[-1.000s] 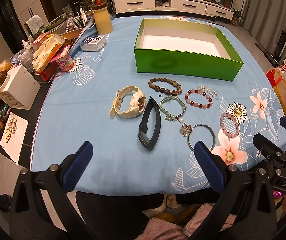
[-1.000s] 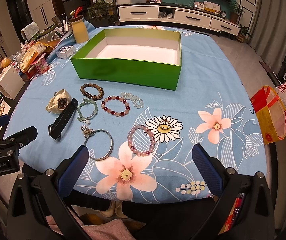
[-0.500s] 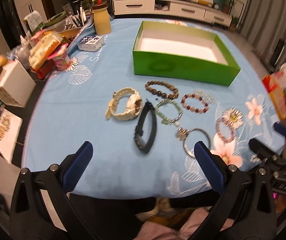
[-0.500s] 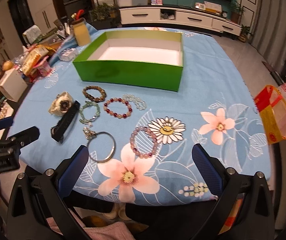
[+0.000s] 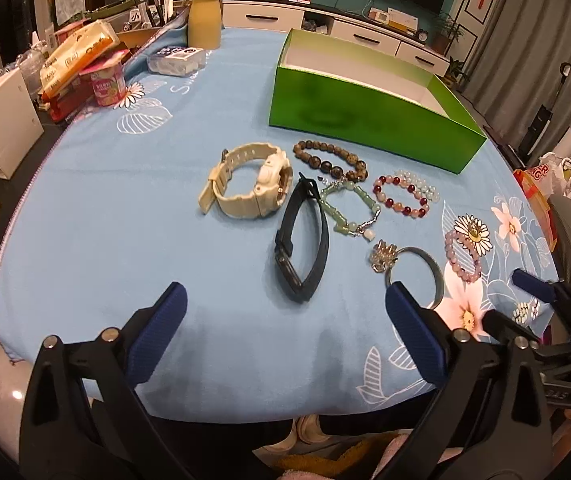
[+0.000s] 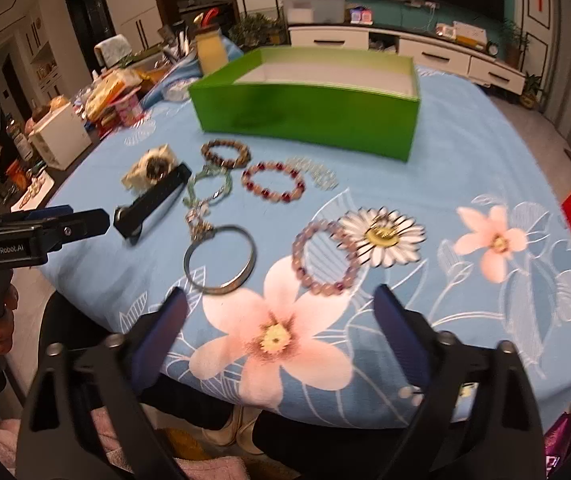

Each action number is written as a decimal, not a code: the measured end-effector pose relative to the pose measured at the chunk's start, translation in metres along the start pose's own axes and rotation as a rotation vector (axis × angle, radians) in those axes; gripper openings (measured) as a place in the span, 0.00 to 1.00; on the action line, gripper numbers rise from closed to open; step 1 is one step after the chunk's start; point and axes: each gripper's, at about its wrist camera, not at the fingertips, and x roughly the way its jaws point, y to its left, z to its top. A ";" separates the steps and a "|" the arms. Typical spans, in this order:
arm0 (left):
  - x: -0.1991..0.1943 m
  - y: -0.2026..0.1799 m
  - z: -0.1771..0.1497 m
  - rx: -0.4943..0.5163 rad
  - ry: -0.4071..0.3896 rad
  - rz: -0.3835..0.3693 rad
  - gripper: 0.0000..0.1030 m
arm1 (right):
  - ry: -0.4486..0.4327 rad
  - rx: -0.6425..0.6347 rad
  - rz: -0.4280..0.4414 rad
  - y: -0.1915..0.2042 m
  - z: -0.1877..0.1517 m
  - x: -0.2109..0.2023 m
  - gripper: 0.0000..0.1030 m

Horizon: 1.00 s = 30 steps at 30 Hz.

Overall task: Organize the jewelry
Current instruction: 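Grasp the small silver charm with the left tool while the right tool grasps the silver bangle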

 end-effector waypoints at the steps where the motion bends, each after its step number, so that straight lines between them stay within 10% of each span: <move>1: 0.001 0.001 -0.001 0.001 -0.004 -0.006 0.91 | 0.008 0.000 0.009 0.001 -0.002 0.004 0.78; 8: 0.008 -0.005 0.001 0.043 -0.005 -0.060 0.68 | 0.015 -0.012 0.055 0.009 -0.002 0.022 0.58; 30: 0.009 -0.035 0.007 0.175 -0.020 -0.155 0.59 | -0.042 -0.205 -0.034 0.033 0.011 0.053 0.03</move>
